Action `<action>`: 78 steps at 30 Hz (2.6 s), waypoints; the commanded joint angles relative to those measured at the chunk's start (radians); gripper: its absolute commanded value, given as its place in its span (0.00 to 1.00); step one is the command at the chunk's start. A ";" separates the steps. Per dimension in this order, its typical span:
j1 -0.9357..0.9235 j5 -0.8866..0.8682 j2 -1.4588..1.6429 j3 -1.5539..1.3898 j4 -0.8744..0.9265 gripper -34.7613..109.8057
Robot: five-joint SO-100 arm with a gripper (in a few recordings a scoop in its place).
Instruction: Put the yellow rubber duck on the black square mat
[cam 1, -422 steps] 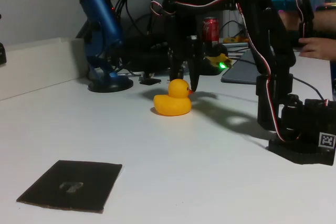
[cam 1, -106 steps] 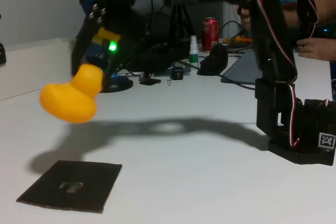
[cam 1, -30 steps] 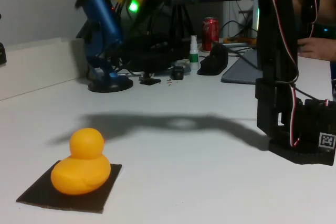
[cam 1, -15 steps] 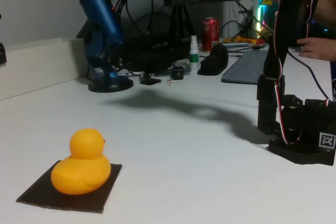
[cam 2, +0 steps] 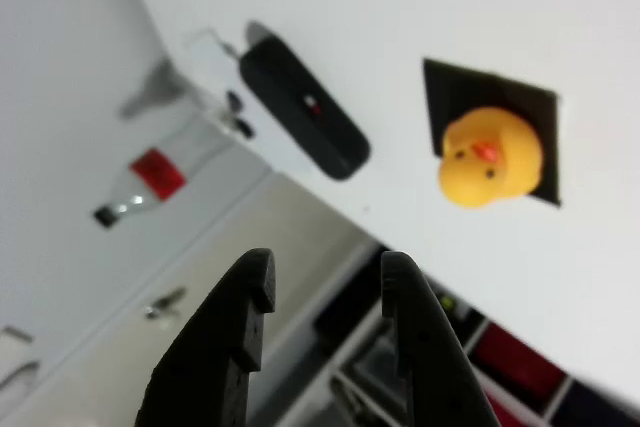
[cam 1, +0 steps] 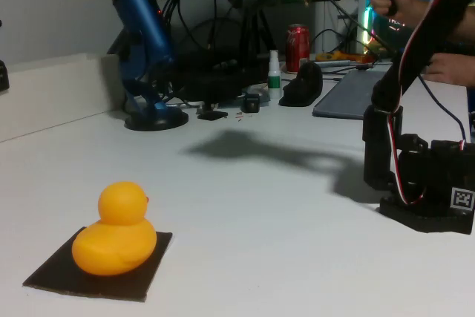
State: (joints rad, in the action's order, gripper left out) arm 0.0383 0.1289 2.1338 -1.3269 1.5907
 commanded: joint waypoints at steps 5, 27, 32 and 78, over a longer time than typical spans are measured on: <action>-0.014 0.003 0.284 -0.489 -0.258 0.32; -0.018 0.002 0.801 -1.428 -0.713 0.31; -0.020 0.002 0.793 -1.433 -0.706 0.31; -0.012 0.006 0.802 -1.557 -0.715 0.32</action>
State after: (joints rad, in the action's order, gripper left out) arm 0.0153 0.1258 2.9192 -2.8823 0.8851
